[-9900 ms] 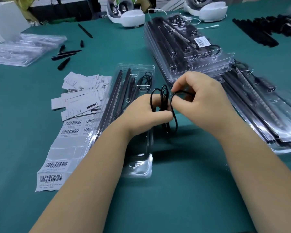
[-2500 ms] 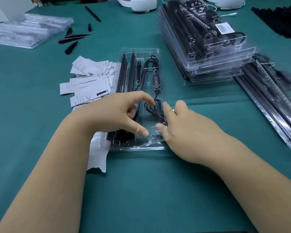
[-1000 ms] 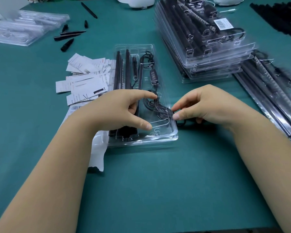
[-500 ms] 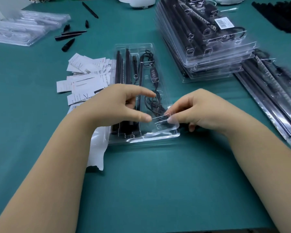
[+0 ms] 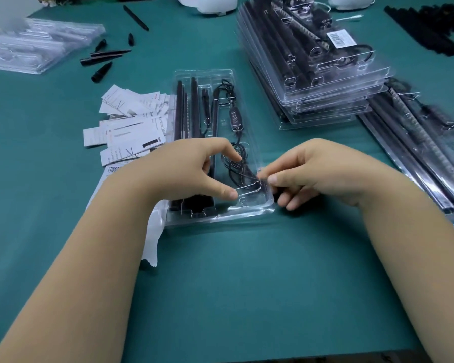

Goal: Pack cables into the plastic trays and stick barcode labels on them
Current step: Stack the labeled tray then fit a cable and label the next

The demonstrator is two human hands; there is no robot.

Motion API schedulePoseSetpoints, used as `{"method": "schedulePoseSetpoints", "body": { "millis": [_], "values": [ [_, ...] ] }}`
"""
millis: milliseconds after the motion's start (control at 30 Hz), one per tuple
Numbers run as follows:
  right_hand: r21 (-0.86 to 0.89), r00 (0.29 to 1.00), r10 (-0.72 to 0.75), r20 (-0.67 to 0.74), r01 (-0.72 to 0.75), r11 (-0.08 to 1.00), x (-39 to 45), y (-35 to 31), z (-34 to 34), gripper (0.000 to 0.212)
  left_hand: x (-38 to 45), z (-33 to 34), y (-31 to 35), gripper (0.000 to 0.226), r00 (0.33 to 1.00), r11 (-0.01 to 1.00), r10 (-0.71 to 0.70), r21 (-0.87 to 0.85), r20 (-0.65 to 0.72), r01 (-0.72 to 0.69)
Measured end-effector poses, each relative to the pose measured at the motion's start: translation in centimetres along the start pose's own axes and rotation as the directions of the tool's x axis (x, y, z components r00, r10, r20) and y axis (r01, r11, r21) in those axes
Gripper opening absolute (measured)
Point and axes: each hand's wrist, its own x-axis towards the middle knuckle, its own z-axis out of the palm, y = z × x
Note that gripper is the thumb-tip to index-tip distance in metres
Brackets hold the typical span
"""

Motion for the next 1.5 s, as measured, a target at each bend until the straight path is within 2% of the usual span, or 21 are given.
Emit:
{"method": "schedulePoseSetpoints", "body": {
  "millis": [100, 200, 267, 333, 367, 433, 500, 600, 700, 767, 833, 900, 1000, 1133, 1167, 1233, 1367, 1433, 1500],
  "values": [
    [0.062, 0.999, 0.023, 0.03, -0.025, 0.998, -0.3, 0.1, -0.4, 0.019, 0.0, 0.0, 0.1, 0.046, 1.0, 1.0, -0.002, 0.025, 0.01, 0.002],
    [0.095, 0.993, 0.064, -0.103, -0.054, 0.994, -0.1, 0.2, -0.8, 0.021, -0.2, 0.1, 0.2, 0.047, 1.0, 0.999, 0.006, 0.046, 0.016, -0.006],
    [-0.138, 0.975, 0.029, -0.222, -0.06, 0.989, 0.3, 0.5, -1.3, 0.013, -0.2, 0.1, 0.3, 0.048, 1.0, 0.999, 0.008, 0.044, 0.016, -0.009],
    [-0.435, 0.965, -0.076, -0.252, -0.043, 0.9, 0.8, 0.8, -1.2, 0.022, -0.3, 0.1, 0.3, 0.048, 1.0, 0.999, 0.015, 0.049, 0.009, -0.015],
    [-0.525, 0.963, -0.116, -0.244, -0.03, 0.85, 1.0, 0.9, -0.8, 0.028, -0.3, 0.2, 0.3, 0.048, 1.0, 0.998, 0.018, 0.053, 0.003, -0.018],
    [-0.599, 0.952, -0.177, -0.248, -0.008, 0.801, 1.1, 0.7, 0.1, 0.032, -0.4, 0.3, 0.3, 0.049, 1.0, 0.998, 0.019, 0.057, -0.012, -0.018],
    [-0.597, 0.946, -0.215, -0.241, 0.03, 0.801, 1.2, 0.7, 0.5, 0.025, -0.5, 0.3, 0.3, 0.051, 1.0, 0.998, 0.019, 0.057, -0.02, -0.018],
    [-0.553, 0.963, -0.175, -0.204, 0.033, 0.832, 1.2, 0.7, 0.5, 0.016, -0.5, 0.3, 0.3, 0.052, 0.999, 0.999, 0.026, 0.045, -0.018, -0.025],
    [-0.438, 0.961, -0.123, -0.248, 0.002, 0.899, 1.3, 0.7, 0.3, 0.013, -0.4, 0.3, 0.1, 0.05, 0.999, 0.999, 0.027, 0.027, -0.028, -0.026],
    [-0.222, 0.951, -0.048, -0.304, -0.022, 0.975, 1.2, 0.6, 0.2, 0.014, -0.4, 0.3, 0.1, 0.051, 0.999, 0.999, 0.026, 0.026, -0.034, -0.026],
    [0.033, 0.95, 0.025, -0.312, -0.016, 0.999, 1.0, 0.3, 0.2, 0.013, -0.5, 0.3, 0.2, 0.053, 0.999, 0.999, 0.027, 0.025, -0.027, -0.026],
    [0.195, 0.944, 0.047, -0.327, 0.019, 0.981, 1.1, 0.2, 0.4, 0.012, -0.6, 0.2, 0.3, 0.054, 1.0, 0.999, 0.026, 0.037, -0.014, -0.025],
    [0.318, 0.925, 0.051, -0.377, 0.078, 0.945, 1.4, 0.2, 0.8, 0.012, -0.9, 0.2, 0.6, 0.064, 1.0, 0.997, 0.001, 0.079, 0.006, -0.001],
    [0.564, 0.937, 0.083, -0.34, 0.132, 0.815, 1.5, 0.0, 1.2, 0.011, -1.2, 1.3, 1.4, 0.111, 0.999, 0.975, -0.007, 0.221, -0.053, 0.019],
    [0.591, 0.934, 0.092, -0.344, 0.139, 0.795, 1.5, 0.0, 1.2, 0.01, -1.2, 1.6, 1.5, 0.117, 0.997, 0.961, 0.007, 0.277, -0.078, 0.015],
    [0.611, 0.924, 0.096, -0.371, 0.165, 0.774, 1.6, 0.0, 1.2, 0.008, -1.1, 1.9, 1.6, 0.116, 0.994, 0.949, 0.029, 0.316, -0.109, 0.007],
    [0.652, 0.915, 0.087, -0.394, 0.212, 0.728, 1.9, 0.2, 1.9, 0.01, -1.0, 1.6, 1.5, 0.095, 0.996, 0.975, 0.052, 0.22, -0.073, -0.035],
    [0.565, 0.895, 0.056, -0.443, 0.23, 0.792, 2.4, 0.6, 2.5, 0.011, -1.1, 1.6, 1.7, 0.093, 0.995, 0.973, 0.066, 0.227, -0.073, -0.048],
    [0.373, 0.85, -0.013, -0.527, 0.245, 0.895, 3.0, 1.0, 2.9, 0.013, -1.1, 1.6, 1.8, 0.091, 0.993, 0.966, 0.074, 0.255, -0.093, -0.048]
  ]
}}
